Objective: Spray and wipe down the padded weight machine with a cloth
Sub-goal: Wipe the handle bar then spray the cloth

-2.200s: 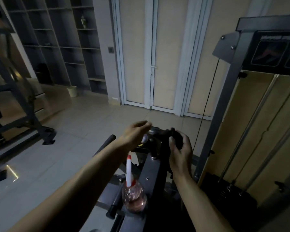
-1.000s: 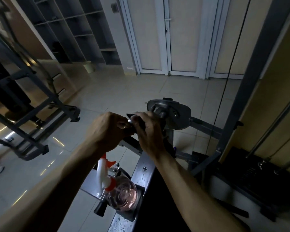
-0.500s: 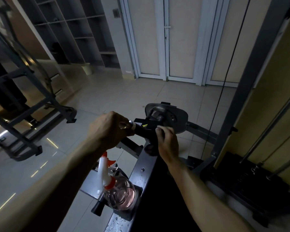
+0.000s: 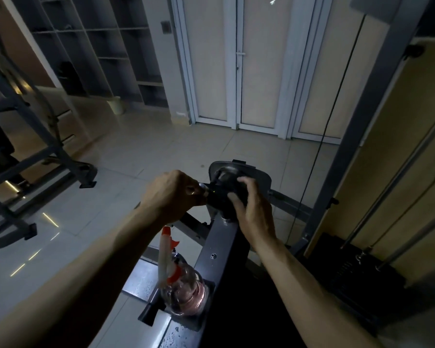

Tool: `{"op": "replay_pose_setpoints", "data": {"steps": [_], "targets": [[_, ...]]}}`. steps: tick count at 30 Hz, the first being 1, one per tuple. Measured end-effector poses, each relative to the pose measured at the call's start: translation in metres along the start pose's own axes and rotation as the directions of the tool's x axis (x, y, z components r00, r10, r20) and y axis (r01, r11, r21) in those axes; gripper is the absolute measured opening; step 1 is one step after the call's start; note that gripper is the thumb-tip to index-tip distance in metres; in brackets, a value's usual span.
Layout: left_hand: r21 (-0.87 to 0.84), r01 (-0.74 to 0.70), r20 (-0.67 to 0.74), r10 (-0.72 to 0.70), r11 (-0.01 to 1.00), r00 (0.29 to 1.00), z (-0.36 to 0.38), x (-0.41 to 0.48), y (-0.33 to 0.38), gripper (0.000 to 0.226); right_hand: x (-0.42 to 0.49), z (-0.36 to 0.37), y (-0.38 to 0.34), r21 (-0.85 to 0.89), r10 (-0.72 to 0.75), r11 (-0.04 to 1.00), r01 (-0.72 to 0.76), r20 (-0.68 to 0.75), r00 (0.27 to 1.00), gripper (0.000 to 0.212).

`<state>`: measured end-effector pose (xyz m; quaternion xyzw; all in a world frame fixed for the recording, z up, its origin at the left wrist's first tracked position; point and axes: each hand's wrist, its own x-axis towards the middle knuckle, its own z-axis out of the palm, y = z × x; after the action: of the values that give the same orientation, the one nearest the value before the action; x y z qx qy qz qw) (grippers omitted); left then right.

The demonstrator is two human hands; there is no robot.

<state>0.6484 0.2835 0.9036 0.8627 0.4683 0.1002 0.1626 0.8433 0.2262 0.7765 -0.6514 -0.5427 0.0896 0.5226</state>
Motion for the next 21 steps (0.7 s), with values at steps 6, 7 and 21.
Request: {"op": "replay_pose_setpoints", "data": {"steps": [6, 7, 21], "targets": [[0.009, 0.014, 0.076, -0.015, 1.000, 0.997, -0.003, 0.005, -0.009, 0.030, -0.028, 0.044, -0.042, 0.104, -0.159, 0.983, 0.154, 0.040, 0.987, 0.059], [0.030, 0.007, 0.069, -0.009, 1.000, 0.998, -0.003, 0.006, -0.009, 0.032, -0.028, 0.047, -0.034, 0.063, -0.165, 0.985, 0.164, 0.014, 0.986, 0.059], [0.044, -0.048, 0.065, 0.045, 0.998, 0.997, -0.011, 0.003, -0.007, 0.041, -0.046, 0.057, 0.007, -0.026, -0.061, 0.998, 0.061, -0.006, 0.998, 0.039]]}}
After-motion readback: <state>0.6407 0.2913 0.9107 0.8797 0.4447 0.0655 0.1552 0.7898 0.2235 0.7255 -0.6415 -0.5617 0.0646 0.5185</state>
